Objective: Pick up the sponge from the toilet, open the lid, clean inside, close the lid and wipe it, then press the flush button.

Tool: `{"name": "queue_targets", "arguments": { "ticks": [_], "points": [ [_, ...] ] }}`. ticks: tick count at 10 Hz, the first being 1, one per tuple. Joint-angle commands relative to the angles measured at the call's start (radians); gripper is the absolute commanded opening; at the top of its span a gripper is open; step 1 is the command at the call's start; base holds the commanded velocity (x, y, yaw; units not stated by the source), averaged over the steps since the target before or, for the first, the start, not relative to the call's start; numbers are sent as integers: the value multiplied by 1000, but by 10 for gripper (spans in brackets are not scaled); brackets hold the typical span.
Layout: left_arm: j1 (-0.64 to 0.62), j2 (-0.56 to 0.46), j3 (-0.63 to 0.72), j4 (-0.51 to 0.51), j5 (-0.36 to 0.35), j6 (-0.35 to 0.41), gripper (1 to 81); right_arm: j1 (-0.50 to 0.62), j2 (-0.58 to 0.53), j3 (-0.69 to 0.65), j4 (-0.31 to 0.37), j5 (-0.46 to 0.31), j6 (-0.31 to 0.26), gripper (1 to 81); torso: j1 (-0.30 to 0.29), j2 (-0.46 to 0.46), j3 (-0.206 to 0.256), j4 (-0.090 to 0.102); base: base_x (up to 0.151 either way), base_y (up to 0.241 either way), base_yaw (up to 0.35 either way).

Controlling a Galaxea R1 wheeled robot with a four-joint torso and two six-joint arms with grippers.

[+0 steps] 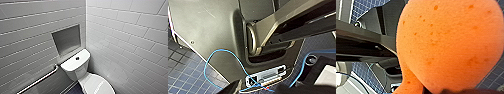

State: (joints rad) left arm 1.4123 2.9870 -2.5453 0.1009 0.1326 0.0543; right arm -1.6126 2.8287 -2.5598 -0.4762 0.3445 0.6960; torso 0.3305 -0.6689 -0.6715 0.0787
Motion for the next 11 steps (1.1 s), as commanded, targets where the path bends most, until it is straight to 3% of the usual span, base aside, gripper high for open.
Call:
{"name": "queue_targets", "arguments": {
  "ticks": [1,5,6,7,11],
  "points": [
    [-9,1,-3,-12,61,4,811,-16,-7,-3,-22,-48,-3,10,-64,99,98,0,0,0,0],
    [-9,1,-3,-12,61,4,811,-16,1,-16,-21,-50,-3,10,-159,243,246,0,0,0,0],
    [-9,1,-3,-10,61,4,811,-16,4,-16,-19,-53,-1,10,-181,276,180,0,0,0,0],
    [-9,1,-3,-12,61,4,811,-16,7,-22,-19,-53,-3,10,-202,306,210,0,0,0,0],
    [-9,4,-3,-12,61,4,811,-16,31,-62,-19,-53,-1,10,-289,439,230,0,0,0,0]
  ]
}}
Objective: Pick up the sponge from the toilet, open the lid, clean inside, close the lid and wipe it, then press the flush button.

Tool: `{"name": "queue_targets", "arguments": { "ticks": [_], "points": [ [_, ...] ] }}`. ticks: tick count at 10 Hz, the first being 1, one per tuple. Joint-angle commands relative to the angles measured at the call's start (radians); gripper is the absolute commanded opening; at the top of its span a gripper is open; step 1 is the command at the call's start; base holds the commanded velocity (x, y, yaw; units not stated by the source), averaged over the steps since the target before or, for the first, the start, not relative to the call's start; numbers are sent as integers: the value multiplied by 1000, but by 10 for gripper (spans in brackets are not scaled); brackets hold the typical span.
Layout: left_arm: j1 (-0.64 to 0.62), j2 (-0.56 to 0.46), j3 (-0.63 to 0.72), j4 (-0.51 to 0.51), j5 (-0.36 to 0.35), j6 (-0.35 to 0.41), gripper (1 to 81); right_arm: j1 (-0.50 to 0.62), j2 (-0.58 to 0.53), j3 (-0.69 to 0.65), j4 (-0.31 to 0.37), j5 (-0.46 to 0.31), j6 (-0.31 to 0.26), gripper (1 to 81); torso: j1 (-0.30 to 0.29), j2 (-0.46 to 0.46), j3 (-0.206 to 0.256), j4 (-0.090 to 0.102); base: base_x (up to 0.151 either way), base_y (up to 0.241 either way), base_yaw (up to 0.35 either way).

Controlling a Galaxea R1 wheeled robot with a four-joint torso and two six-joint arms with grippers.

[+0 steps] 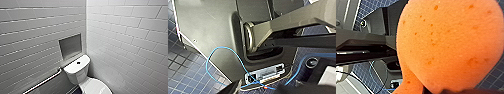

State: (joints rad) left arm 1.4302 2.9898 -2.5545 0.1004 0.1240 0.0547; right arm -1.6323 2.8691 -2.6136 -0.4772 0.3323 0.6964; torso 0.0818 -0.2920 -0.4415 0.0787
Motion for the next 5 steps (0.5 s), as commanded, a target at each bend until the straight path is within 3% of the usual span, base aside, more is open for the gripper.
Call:
{"name": "queue_targets", "arguments": {
  "ticks": [1,3,5],
  "points": [
    [-27,2,6,-11,69,4,811,4,-9,-9,-18,-41,-1,10,0,0,0,0,0,0,0],
    [-27,2,6,-11,68,4,811,2,-9,-11,-18,-41,-3,10,-35,55,97,0,0,0,0],
    [-27,-1,6,-11,68,4,811,1,-9,-11,-18,-41,-3,10,-43,70,152,0,0,0,0]
  ]
}}
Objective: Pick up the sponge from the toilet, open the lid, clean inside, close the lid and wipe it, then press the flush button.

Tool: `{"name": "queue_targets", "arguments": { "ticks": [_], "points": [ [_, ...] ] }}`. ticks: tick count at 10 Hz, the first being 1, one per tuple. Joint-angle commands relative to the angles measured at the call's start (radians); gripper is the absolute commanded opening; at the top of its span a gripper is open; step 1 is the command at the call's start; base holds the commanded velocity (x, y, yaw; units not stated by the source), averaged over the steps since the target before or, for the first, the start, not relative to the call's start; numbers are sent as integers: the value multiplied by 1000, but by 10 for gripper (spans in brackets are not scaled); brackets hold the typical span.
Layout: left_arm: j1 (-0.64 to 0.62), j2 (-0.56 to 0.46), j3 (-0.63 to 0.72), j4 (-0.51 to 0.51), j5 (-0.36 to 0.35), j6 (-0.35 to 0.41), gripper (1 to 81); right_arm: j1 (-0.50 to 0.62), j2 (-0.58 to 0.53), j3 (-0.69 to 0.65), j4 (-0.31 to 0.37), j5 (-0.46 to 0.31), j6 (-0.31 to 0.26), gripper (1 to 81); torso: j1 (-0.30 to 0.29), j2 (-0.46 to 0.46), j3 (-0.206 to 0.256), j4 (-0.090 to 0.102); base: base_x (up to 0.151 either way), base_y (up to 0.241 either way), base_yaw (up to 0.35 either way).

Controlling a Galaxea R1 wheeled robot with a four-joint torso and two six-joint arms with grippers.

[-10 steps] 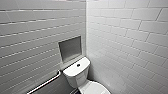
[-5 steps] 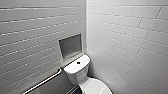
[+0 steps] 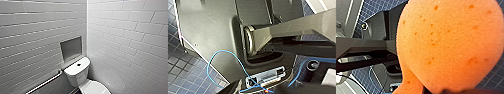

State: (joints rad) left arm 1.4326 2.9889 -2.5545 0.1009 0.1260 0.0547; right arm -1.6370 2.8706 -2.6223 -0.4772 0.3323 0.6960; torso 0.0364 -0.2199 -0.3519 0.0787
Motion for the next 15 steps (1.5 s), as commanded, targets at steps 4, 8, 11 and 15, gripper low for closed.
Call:
{"name": "queue_targets", "arguments": {
  "ticks": [4,8,11,15],
  "points": [
    [-30,-2,2,-10,67,2,811,38,28,-36,-4,-238,7,10,-3,-1,71,0,0,0,0],
    [-30,10,-38,-12,67,-7,811,71,63,-59,3,-435,-10,10,-4,0,78,0,0,0,0],
    [-30,10,-50,-13,63,-38,811,104,61,-51,245,-469,-362,10,-4,0,78,0,0,0,0],
    [-33,26,-87,-12,46,-68,811,157,75,-59,578,-478,-671,10,-4,0,78,0,0,0,0]
  ]
}}
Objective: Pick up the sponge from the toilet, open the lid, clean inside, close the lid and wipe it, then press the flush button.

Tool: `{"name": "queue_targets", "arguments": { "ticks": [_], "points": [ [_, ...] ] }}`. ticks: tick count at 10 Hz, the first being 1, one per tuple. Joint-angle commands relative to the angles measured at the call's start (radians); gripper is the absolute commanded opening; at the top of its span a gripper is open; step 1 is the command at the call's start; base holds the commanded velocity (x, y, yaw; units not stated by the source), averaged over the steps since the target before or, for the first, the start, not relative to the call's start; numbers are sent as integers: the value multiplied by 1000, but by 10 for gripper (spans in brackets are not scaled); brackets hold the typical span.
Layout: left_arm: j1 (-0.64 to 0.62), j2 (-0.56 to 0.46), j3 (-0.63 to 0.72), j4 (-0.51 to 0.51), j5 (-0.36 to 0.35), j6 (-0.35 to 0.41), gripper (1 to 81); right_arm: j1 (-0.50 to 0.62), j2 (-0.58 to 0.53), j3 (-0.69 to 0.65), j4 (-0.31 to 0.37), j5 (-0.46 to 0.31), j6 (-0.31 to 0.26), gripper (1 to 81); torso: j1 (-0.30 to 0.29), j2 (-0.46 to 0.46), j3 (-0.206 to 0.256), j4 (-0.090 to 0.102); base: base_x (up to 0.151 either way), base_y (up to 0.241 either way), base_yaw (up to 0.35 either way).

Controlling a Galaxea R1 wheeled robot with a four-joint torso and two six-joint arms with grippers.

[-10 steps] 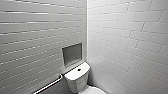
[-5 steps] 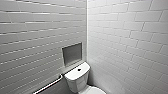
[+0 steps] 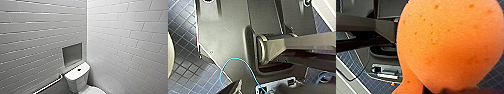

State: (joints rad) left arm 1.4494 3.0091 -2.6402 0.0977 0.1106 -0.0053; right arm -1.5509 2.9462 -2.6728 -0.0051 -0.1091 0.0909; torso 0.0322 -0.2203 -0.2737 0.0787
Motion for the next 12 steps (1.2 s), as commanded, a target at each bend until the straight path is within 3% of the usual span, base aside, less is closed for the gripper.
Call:
{"name": "queue_targets", "arguments": {
  "ticks": [1,3,6,7,12],
  "points": [
    [-51,5,-3,-7,60,-9,811,73,7,-18,105,-38,-69,10,0,0,0,0,0,0,0],
    [-50,-10,3,-6,34,-7,811,61,-16,31,99,-23,-72,10,0,0,0,0,0,0,0],
    [-39,-80,105,1,0,-4,811,34,-250,467,59,89,-74,10,0,0,0,0,0,0,0],
    [-37,-108,155,2,0,-4,811,34,-275,522,53,91,-72,10,0,0,0,0,0,0,0],
    [-39,-127,192,1,0,-2,811,16,-263,521,53,91,-71,10,0,0,0,0,0,0,0]
  ]
}}
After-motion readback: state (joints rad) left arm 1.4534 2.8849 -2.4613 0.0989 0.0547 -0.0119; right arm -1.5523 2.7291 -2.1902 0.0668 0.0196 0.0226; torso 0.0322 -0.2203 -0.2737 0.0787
